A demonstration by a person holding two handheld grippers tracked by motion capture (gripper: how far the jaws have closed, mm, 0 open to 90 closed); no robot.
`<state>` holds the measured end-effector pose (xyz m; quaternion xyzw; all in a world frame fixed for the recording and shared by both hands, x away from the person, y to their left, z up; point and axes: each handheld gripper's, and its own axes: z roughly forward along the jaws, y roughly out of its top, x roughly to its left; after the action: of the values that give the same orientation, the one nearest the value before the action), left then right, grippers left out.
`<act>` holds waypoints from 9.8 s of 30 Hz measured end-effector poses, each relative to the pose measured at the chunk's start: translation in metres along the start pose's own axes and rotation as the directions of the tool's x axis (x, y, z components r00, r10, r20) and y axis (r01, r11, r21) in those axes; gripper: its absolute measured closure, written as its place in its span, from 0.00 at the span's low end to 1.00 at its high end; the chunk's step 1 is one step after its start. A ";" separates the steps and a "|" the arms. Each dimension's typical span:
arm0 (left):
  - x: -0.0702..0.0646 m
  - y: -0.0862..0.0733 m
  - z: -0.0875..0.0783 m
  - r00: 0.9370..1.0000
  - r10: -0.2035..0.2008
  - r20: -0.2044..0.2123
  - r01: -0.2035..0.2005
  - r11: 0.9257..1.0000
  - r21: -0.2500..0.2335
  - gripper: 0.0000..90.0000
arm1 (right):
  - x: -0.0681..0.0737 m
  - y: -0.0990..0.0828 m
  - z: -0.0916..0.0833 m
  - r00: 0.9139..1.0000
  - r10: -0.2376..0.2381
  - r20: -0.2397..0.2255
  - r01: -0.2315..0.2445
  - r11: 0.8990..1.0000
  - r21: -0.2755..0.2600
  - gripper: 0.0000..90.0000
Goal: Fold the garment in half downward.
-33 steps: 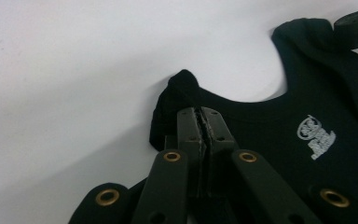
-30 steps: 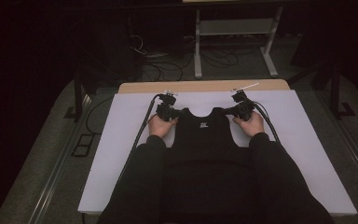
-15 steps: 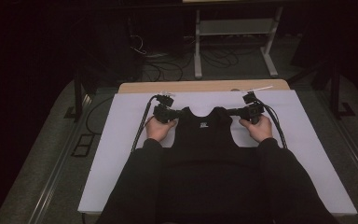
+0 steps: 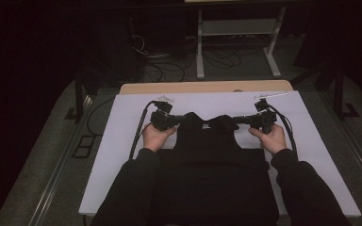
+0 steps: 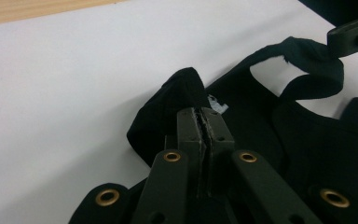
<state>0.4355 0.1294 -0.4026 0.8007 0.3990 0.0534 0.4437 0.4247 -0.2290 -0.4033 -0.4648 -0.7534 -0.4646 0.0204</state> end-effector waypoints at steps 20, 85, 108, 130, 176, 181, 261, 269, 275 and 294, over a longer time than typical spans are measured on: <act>-0.016 -0.010 -0.032 1.000 0.016 0.016 -0.016 1.000 -0.005 0.96 | 0.022 -0.013 -0.025 0.999 -0.015 -0.041 0.015 1.000 0.004 0.99; -0.060 -0.091 -0.085 0.980 0.057 0.189 -0.071 0.995 0.067 0.96 | 0.063 -0.094 -0.055 0.982 0.019 -0.188 0.010 0.988 0.154 0.99; -0.071 -0.115 -0.100 0.970 0.060 0.235 -0.087 0.990 0.111 0.96 | 0.075 -0.117 -0.062 0.974 0.015 -0.226 0.040 0.971 0.235 0.99; -0.077 -0.130 -0.107 0.968 0.062 0.244 -0.097 0.986 0.135 0.96 | 0.083 -0.135 -0.063 0.971 0.007 -0.239 0.063 0.957 0.284 0.99; -0.067 -0.123 -0.117 0.981 0.058 0.183 -0.067 0.997 0.044 0.17 | 0.092 -0.129 -0.072 0.985 -0.143 -0.098 0.158 0.972 0.174 0.19; -0.065 -0.120 -0.118 0.977 0.070 0.202 -0.079 0.996 0.035 0.10 | 0.090 -0.123 -0.075 0.986 -0.144 -0.079 0.155 0.976 0.152 0.13; 0.018 -0.091 -0.085 0.992 0.004 0.125 -0.008 0.999 0.037 0.00 | -0.008 -0.072 -0.066 0.990 -0.115 0.081 0.103 0.986 0.132 0.00; 0.022 -0.093 -0.082 0.993 -0.015 0.117 0.010 0.999 0.043 0.00 | -0.014 -0.074 -0.058 0.989 -0.120 0.089 0.104 0.981 0.166 0.05; 0.026 -0.094 -0.082 0.993 -0.017 0.117 0.011 0.999 0.053 0.12 | -0.019 -0.075 -0.059 0.991 -0.103 0.081 0.088 0.982 0.165 0.21; 0.033 -0.097 -0.077 0.996 -0.030 0.079 0.022 0.995 0.094 0.32 | -0.031 -0.080 -0.060 0.987 -0.104 0.123 0.079 0.978 0.193 0.53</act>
<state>0.3668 0.2307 -0.4380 0.8167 0.3934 -0.0033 0.4222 0.3606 -0.3041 -0.4375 -0.4554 -0.8141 -0.3602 -0.0072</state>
